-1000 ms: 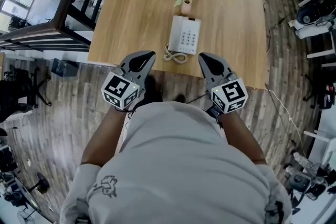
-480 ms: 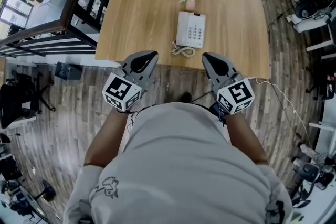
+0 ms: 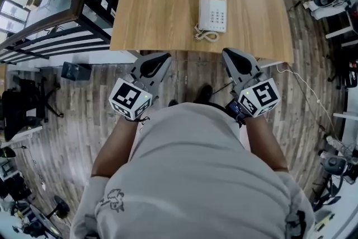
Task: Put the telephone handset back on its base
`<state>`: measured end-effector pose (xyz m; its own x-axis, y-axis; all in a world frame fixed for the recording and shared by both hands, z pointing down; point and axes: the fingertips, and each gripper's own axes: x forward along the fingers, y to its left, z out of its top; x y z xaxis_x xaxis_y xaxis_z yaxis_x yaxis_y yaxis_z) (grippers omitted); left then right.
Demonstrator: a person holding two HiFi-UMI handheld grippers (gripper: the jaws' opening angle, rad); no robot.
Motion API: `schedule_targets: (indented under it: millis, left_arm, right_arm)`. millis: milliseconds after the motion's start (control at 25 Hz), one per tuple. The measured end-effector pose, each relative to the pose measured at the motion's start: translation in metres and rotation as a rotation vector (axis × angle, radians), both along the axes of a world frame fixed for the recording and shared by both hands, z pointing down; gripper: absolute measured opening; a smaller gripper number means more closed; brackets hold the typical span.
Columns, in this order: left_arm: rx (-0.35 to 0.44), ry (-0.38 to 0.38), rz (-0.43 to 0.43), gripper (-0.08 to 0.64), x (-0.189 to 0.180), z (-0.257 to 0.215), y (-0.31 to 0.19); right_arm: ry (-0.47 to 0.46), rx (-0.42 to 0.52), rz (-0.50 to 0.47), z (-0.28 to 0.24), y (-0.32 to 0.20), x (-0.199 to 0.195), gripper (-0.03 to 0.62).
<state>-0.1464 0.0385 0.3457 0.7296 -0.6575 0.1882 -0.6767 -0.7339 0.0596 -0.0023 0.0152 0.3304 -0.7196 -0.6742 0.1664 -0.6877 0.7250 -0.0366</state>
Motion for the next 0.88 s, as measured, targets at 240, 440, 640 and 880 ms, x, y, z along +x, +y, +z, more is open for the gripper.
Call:
schedule_targets:
  millis: [240, 440, 640, 880]
  left_arm:
    - [0.007, 0.012, 0.040, 0.006, -0.022, -0.003, 0.035]
    - [0.003, 0.007, 0.070, 0.006, -0.032, 0.001, 0.055]
    - [0.010, 0.009, 0.095, 0.006, -0.038, 0.004, 0.070]
    - [0.027, 0.014, 0.109, 0.006, -0.039, 0.002, 0.082]
  right_arm:
    - [-0.003, 0.003, 0.034, 0.002, 0.040, -0.015, 0.005]
    - [-0.009, 0.015, 0.055, 0.006, 0.071, -0.020, 0.005]
    - [-0.001, 0.011, 0.081, 0.019, 0.092, -0.019, 0.005]
    - [-0.008, 0.018, 0.103, 0.020, 0.115, -0.021, 0.005]
